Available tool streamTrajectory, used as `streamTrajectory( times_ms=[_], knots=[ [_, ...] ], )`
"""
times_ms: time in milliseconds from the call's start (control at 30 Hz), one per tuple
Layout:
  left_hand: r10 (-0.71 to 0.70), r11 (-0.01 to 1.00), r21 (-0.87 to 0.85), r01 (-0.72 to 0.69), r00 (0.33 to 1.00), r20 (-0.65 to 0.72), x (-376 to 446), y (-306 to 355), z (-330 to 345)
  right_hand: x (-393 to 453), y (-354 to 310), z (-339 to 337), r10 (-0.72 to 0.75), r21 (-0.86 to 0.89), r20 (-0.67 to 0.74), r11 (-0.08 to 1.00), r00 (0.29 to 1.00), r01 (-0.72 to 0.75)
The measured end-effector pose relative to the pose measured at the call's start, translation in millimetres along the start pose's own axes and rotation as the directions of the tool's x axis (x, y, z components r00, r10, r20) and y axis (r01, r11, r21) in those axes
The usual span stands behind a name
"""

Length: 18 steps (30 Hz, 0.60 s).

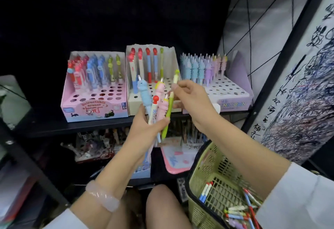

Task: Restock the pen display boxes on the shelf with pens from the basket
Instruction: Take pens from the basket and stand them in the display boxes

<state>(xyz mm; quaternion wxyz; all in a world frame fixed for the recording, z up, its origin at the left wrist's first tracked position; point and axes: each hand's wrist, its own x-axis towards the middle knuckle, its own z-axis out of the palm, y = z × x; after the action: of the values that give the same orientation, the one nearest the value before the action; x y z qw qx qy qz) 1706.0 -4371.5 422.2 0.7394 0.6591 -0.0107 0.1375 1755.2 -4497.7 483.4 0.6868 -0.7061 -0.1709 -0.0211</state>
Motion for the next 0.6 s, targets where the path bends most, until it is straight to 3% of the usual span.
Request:
streamTrajectory(
  times_ms=[133,400,600],
  knots=[
    [0.01,1.0,-0.009,-0.011,0.997,-0.071,11,7,-35,19,-11,31,-0.035,-0.128,0.073,0.991,0.997,0.044],
    [-0.008,0.999,-0.035,0.006,0.999,-0.044,29,14,-56,91,-30,9,-0.274,-0.344,-0.211,0.919,0.938,0.192],
    [-0.007,0.999,-0.053,0.005,0.999,-0.032,43,21,-56,134,-19,-2,-0.353,-0.597,-0.206,0.784,0.913,0.169]
  ],
)
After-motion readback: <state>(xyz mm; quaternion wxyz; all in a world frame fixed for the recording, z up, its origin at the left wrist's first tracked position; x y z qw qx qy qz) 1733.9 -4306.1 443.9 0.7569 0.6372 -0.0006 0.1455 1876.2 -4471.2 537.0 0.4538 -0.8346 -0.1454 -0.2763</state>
